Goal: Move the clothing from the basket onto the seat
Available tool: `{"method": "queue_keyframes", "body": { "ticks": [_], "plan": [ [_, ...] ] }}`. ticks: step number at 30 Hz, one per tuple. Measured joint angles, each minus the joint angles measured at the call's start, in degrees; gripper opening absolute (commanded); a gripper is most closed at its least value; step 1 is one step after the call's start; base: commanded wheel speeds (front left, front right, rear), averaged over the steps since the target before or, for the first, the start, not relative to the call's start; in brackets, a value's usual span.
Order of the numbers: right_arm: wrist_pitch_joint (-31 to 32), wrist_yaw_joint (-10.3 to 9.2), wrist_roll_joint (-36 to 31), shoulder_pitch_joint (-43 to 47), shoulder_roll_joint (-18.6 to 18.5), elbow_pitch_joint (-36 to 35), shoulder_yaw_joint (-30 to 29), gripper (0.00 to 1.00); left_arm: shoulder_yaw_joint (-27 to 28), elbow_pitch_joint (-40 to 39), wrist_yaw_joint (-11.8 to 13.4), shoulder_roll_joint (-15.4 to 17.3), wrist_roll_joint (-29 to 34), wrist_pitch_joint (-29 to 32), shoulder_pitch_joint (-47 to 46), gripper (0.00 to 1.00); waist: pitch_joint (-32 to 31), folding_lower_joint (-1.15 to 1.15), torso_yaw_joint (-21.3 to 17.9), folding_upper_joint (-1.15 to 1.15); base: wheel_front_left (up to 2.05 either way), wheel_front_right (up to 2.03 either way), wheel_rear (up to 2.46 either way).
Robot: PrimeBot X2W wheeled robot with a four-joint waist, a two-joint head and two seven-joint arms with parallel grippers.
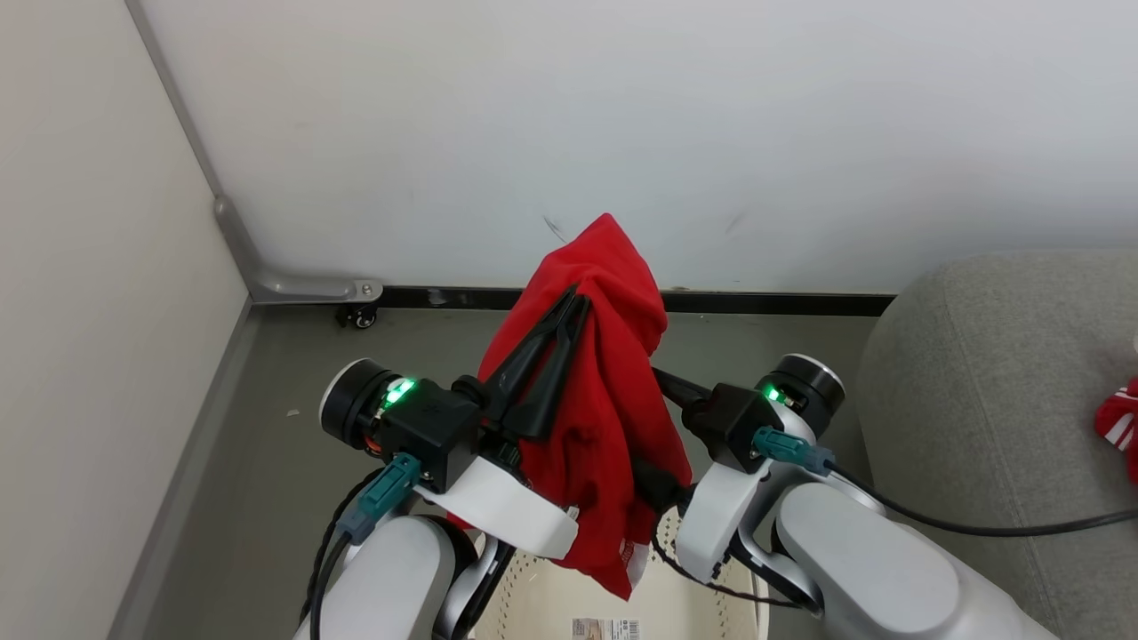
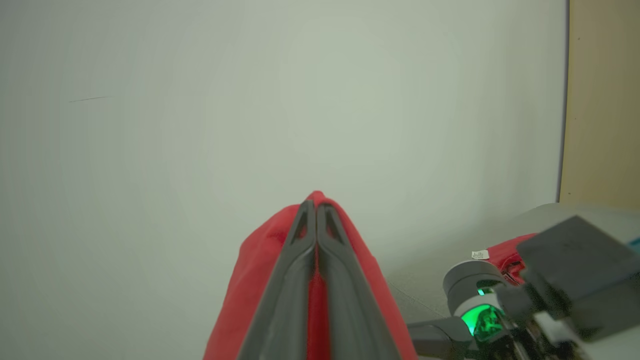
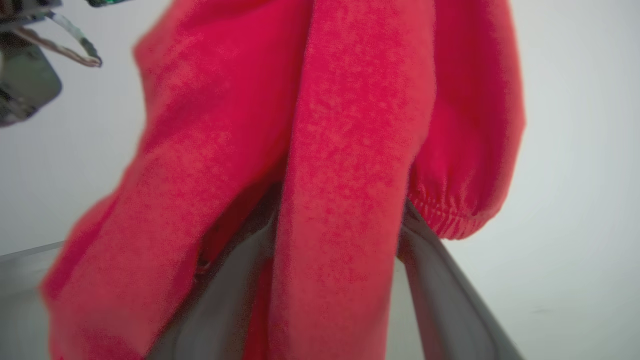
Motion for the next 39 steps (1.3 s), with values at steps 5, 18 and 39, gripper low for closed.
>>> {"method": "queue_keyframes", "body": {
  "ticks": [5, 18, 39],
  "plan": [
    [-0.93, 0.00, 0.01, -1.76, 0.99, 1.68, 0.36, 0.00, -0.57, -0.11, 0.05, 0.03, -1.41, 0.24, -0.60, 0.00, 0.31, 0.00, 0.65, 0.00, 0.00, 0.00, 0.00],
    [-3.03, 0.00, 2.20, -1.48, -0.01, 3.08, -1.92, 0.00, 3.53, 6.08, 2.58, -0.07, -3.19, 0.32, -0.22, 0.00, 0.61, 0.00, -0.58, 0.00, 0.00, 0.00, 0.00],
    [-4.93, -0.01, 5.56, 1.27, -6.58, -0.41, -17.91, 0.00, 5.98, 11.03, 3.57, 0.21, -4.94, -0.08, 3.04, 1.00, -0.24, 0.00, -5.64, 0.00, 0.00, 0.00, 0.00]
  ]
}}
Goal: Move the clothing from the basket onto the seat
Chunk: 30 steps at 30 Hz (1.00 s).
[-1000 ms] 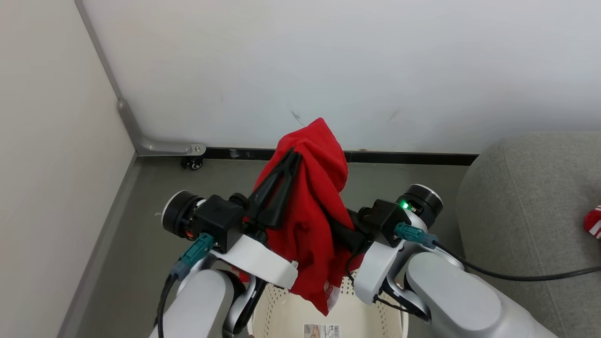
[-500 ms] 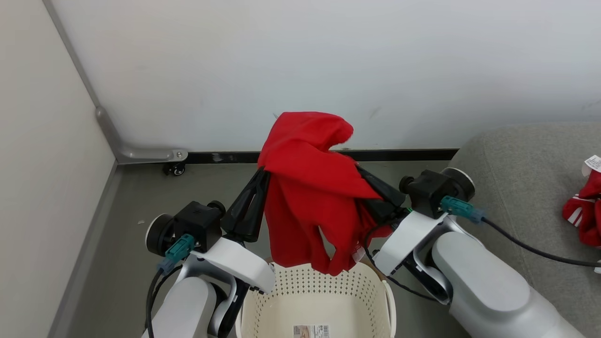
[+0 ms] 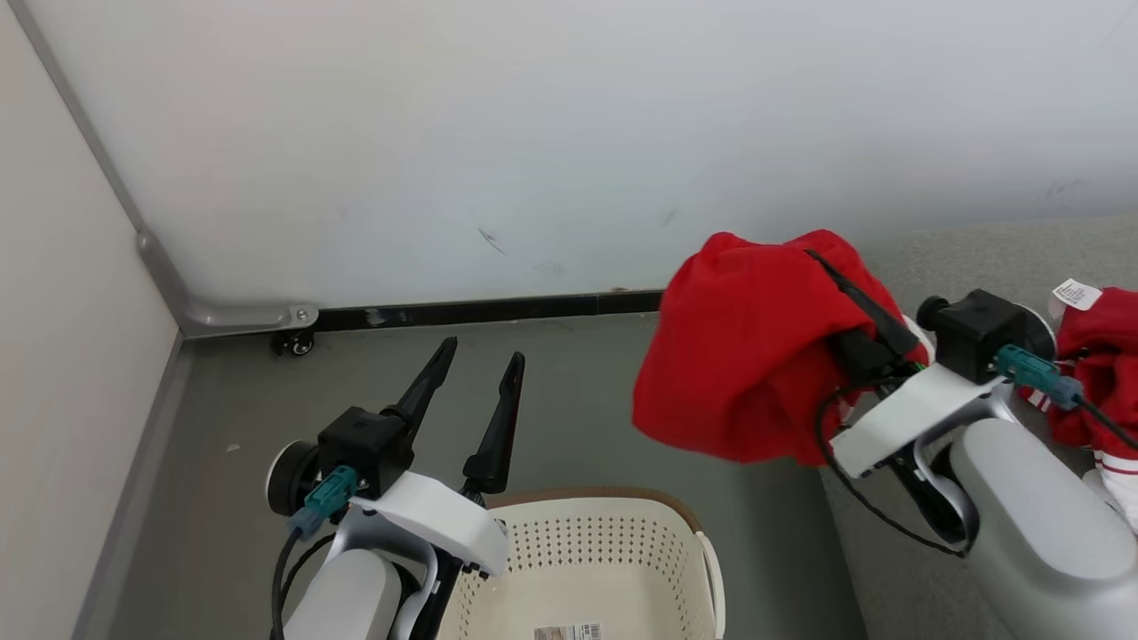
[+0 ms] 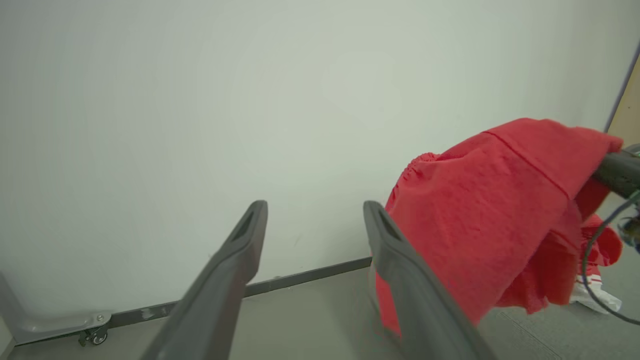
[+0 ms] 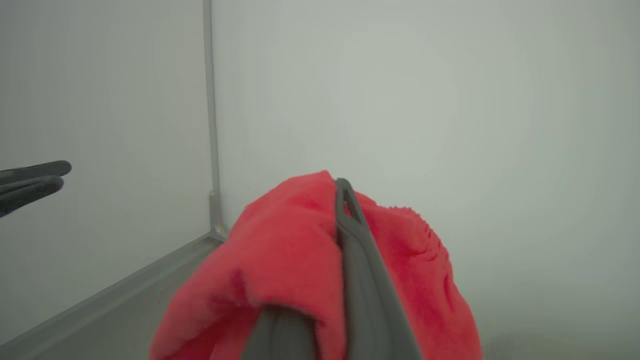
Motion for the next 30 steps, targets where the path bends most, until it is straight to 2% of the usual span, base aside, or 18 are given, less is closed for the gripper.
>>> {"method": "queue_keyframes", "body": {
  "ticks": [5, 11, 22, 30],
  "plan": [
    [-0.27, 0.00, -0.56, 3.92, -2.94, -1.03, -6.11, 0.00, 0.44, 0.79, 0.48, 0.18, -0.07, -0.21, 1.46, 1.00, -0.48, 0.00, -1.37, 0.00, 0.00, 0.00, 0.00],
    [-0.34, 0.00, -1.93, 9.03, -4.44, -3.46, -12.90, 0.00, 1.03, 1.26, 0.58, 0.21, -0.08, -0.29, 2.39, 1.00, -0.91, 0.00, -3.15, 0.00, 0.00, 0.00, 0.00],
    [-0.35, 0.00, -5.17, 17.56, -3.99, -9.79, -21.65, 0.00, 2.50, 1.36, 1.02, 0.18, -1.09, -0.69, 2.63, 1.00, -1.35, 0.00, -7.18, 0.00, 0.00, 0.00, 0.00],
    [0.31, 0.00, -6.87, 22.82, -1.86, -14.37, -24.58, 0.00, 3.09, 1.30, 1.03, 0.12, -1.16, -0.70, 2.63, 1.00, -1.21, 0.00, -10.37, 0.00, 0.00, 0.00, 0.00]
  ]
}}
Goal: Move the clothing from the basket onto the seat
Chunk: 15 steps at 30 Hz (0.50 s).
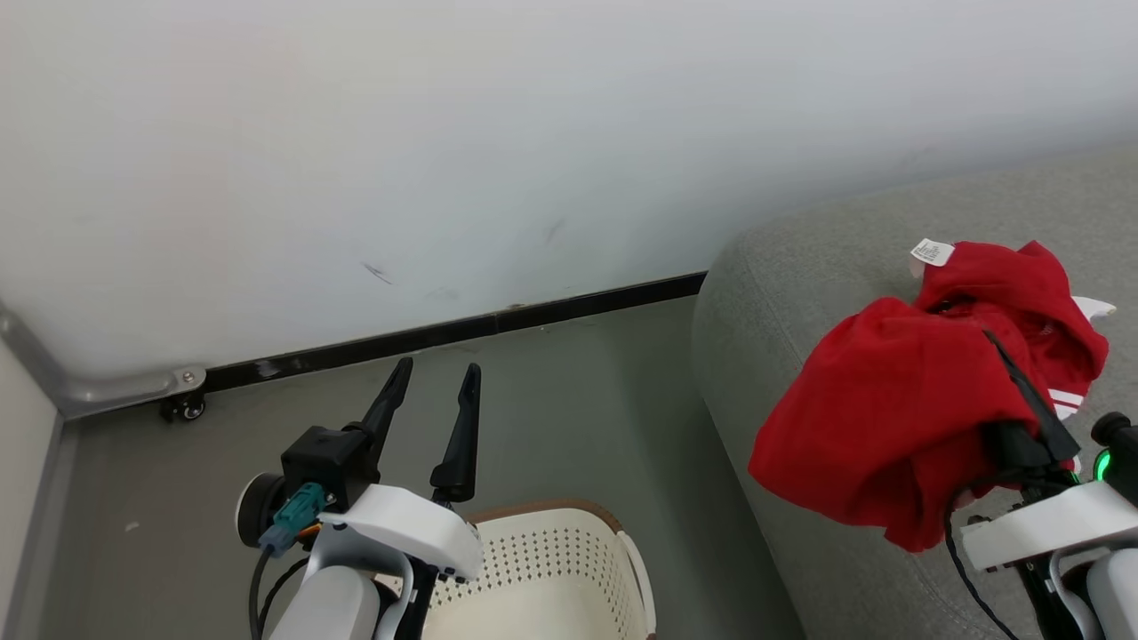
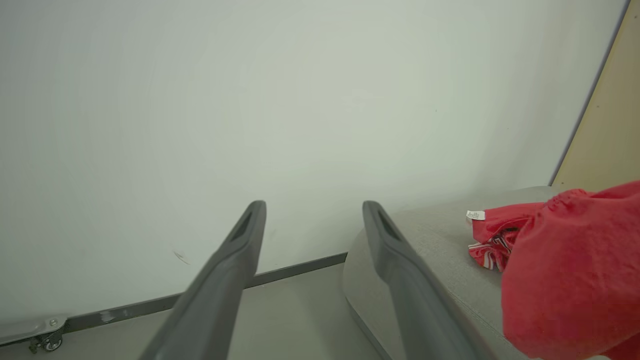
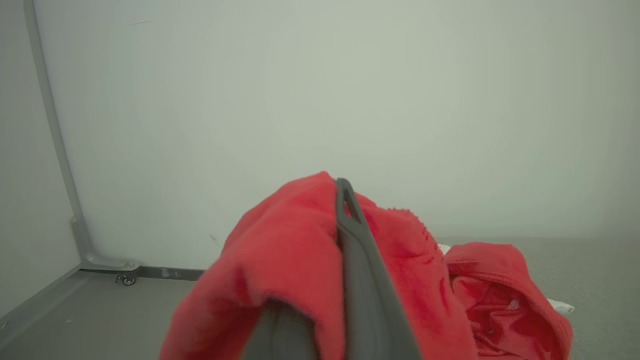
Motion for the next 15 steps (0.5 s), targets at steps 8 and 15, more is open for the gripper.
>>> {"method": "queue_keyframes", "body": {
  "ticks": [8, 15],
  "plan": [
    [1.44, 0.00, 0.37, 1.76, 1.34, -4.13, -0.19, 0.00, 1.03, -0.43, 0.70, 0.01, 0.01, 0.00, 0.01, 1.00, 0.67, 0.01, -2.91, 0.00, 0.00, 0.00, 0.00],
    [4.46, 0.00, 1.22, -1.35, -1.24, -6.71, 3.09, 0.00, 3.18, -2.05, 2.07, 0.63, 0.12, -0.01, 0.10, 1.00, 1.84, 0.00, -4.69, 0.00, 0.00, 0.00, 0.00]
  ]
}}
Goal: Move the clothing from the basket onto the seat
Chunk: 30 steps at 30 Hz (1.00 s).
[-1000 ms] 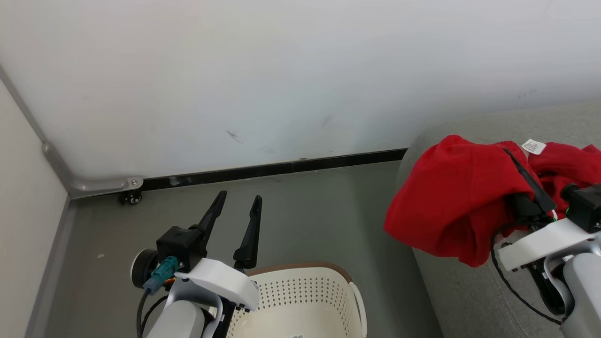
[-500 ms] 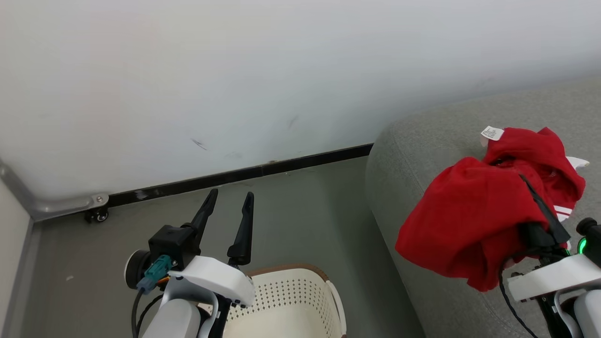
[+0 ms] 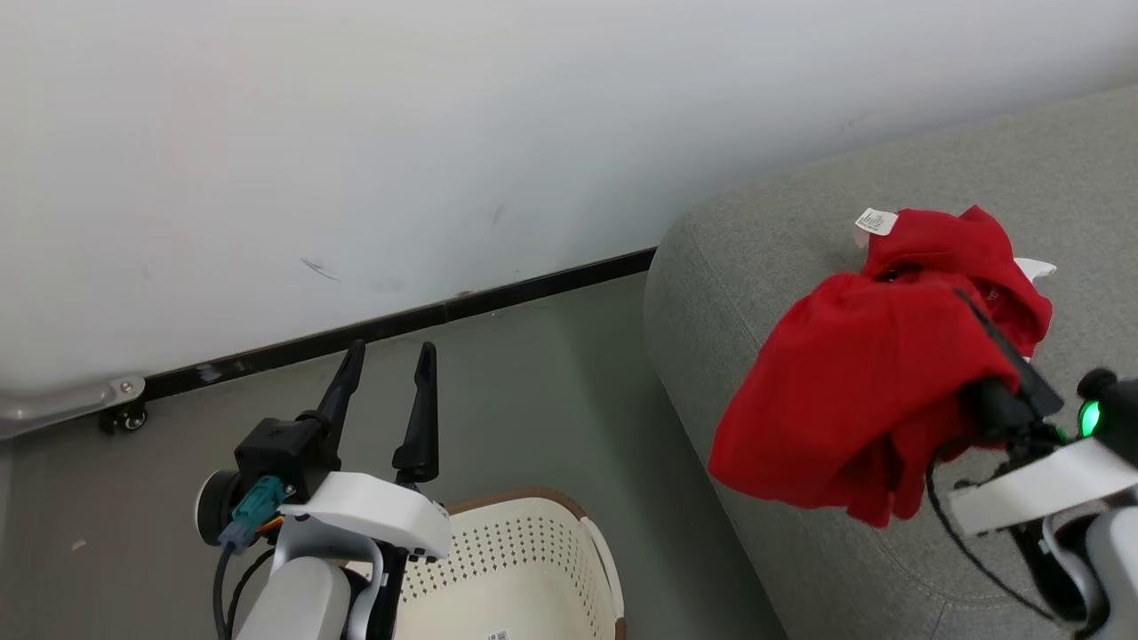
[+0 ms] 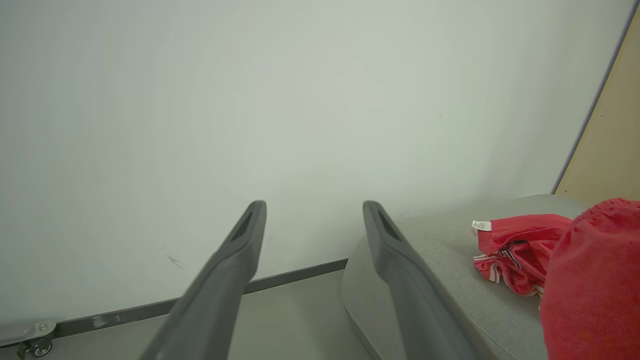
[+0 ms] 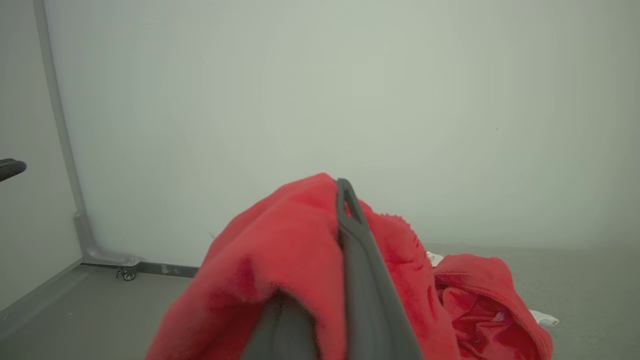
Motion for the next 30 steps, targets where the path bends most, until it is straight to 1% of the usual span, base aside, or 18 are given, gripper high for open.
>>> {"method": "queue_keyframes", "body": {
  "ticks": [4, 9, 11, 15, 19, 25, 30],
  "plan": [
    [1.97, 0.00, 1.56, -6.26, -2.77, -1.08, -0.26, 0.00, 1.03, -0.97, 0.86, 0.67, 0.10, -0.05, 0.79, 1.00, 1.08, 0.00, -0.54, 0.00, 0.00, 0.00, 0.00],
    [4.54, 0.00, 3.88, -12.99, -5.04, -0.66, -2.16, 0.00, 2.25, -2.34, 1.44, 1.87, 0.54, -0.05, 0.96, 1.00, 2.74, 0.00, -0.79, 0.00, 0.00, 0.00, 0.00],
    [5.69, 0.00, 4.67, -15.85, -6.36, 0.38, -3.23, 0.00, 2.60, -2.97, 1.94, 2.12, 0.90, -0.07, 0.97, 1.00, 3.43, 0.00, -0.78, 0.00, 0.00, 0.00, 0.00],
    [7.82, 0.00, 7.04, -21.36, -8.53, 2.60, -6.33, 0.00, 3.27, -4.41, 2.09, 3.42, 1.18, -0.07, 1.01, 1.00, 4.90, 0.00, -0.64, 0.00, 0.00, 0.00, 0.00],
    [10.21, 0.00, 7.68, -25.57, -10.61, 5.17, -7.90, 0.00, 3.76, -5.38, 2.52, 4.02, 1.63, -0.08, 1.04, 1.00, 6.38, 0.00, -0.37, 0.00, 0.00, 0.00, 0.00],
    [12.45, 0.00, 7.78, -29.36, -12.78, 8.35, -9.18, 0.00, 3.87, -6.69, 2.56, 5.09, 2.10, -0.08, 1.03, 1.00, 8.32, 0.00, 0.09, 0.00, 0.00, 0.00, 0.00],
    [13.72, 0.00, 7.66, -32.79, -15.47, 11.79, -10.40, 0.00, 3.88, -8.23, 2.92, 5.61, 2.33, -0.05, 0.99, 1.00, 10.35, 0.00, 0.60, 0.00, 0.00, 0.00, 0.00]
  ]
}}
